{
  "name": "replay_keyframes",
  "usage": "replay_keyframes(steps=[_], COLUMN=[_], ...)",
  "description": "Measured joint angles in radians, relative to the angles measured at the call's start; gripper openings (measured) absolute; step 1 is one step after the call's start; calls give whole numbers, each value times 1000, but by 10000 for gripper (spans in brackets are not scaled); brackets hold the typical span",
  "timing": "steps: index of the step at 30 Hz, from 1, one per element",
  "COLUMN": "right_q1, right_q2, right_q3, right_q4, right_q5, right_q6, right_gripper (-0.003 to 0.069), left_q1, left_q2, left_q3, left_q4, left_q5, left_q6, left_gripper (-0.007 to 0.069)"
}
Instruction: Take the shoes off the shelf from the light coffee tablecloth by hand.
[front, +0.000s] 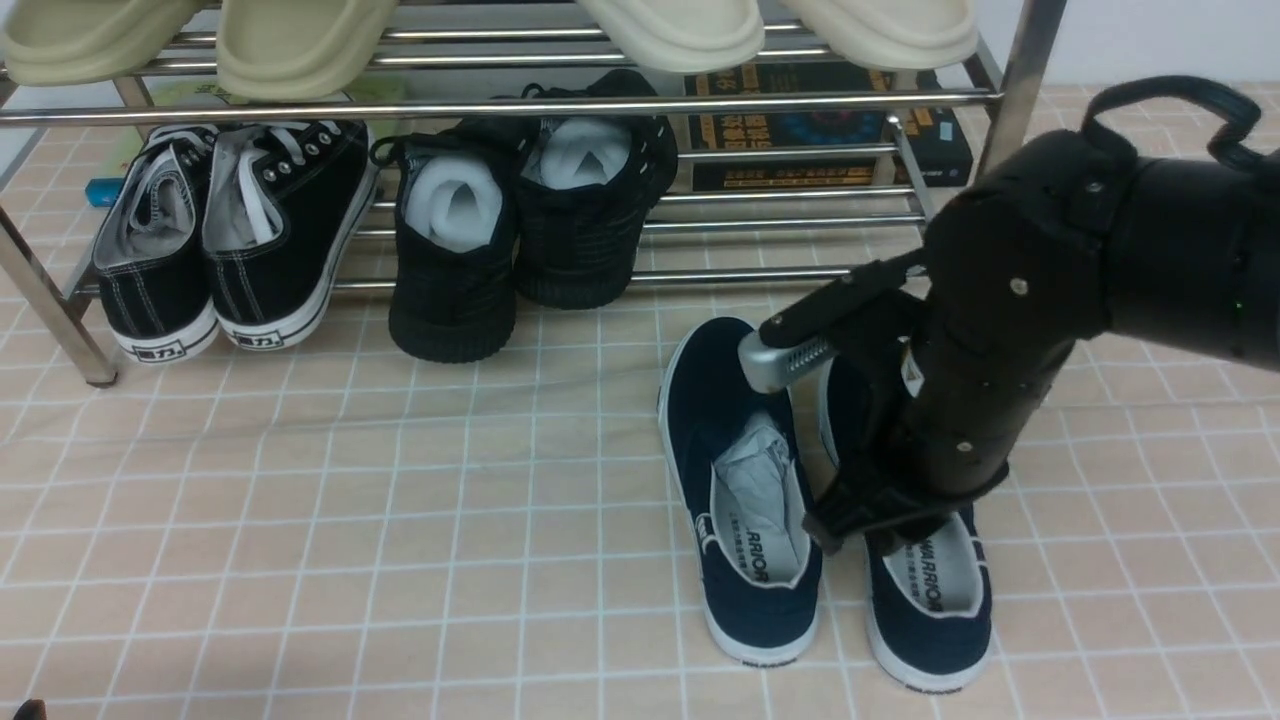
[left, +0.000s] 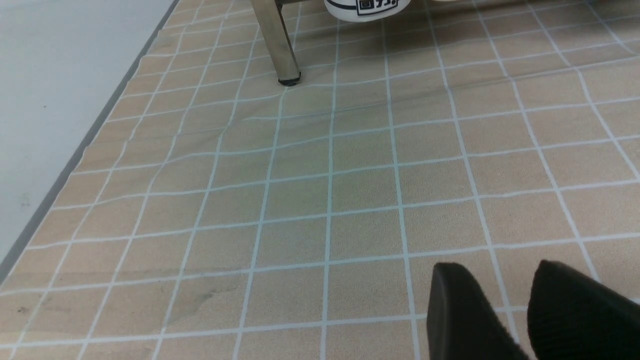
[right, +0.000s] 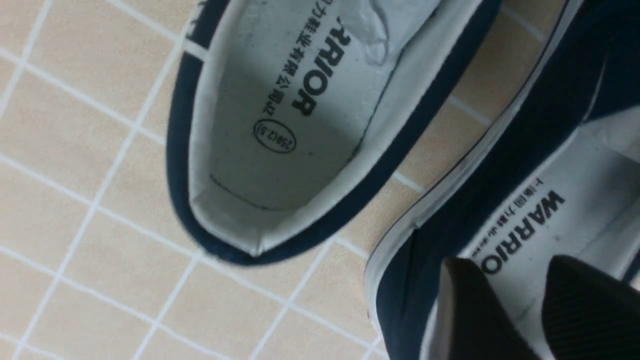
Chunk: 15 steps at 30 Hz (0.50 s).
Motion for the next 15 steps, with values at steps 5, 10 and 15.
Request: replay_keyframes(steps=[5,10,15], right_q1=[0,0,0], right_q2=[-104,-288,-489], right_q3=[-1,-1,36], right_q4=[2,-7,-36], right_q5=[32,129,173], right_q6=[-39,-51,-51], right_gripper=[192,54,-16], left_q1=[0,0,0], left_q2=[0,0,0], left_q3=[0,0,0], left_q4=[0,0,0], left_q5=[0,0,0], left_q6=[0,0,0], left_gripper=[239,239,239])
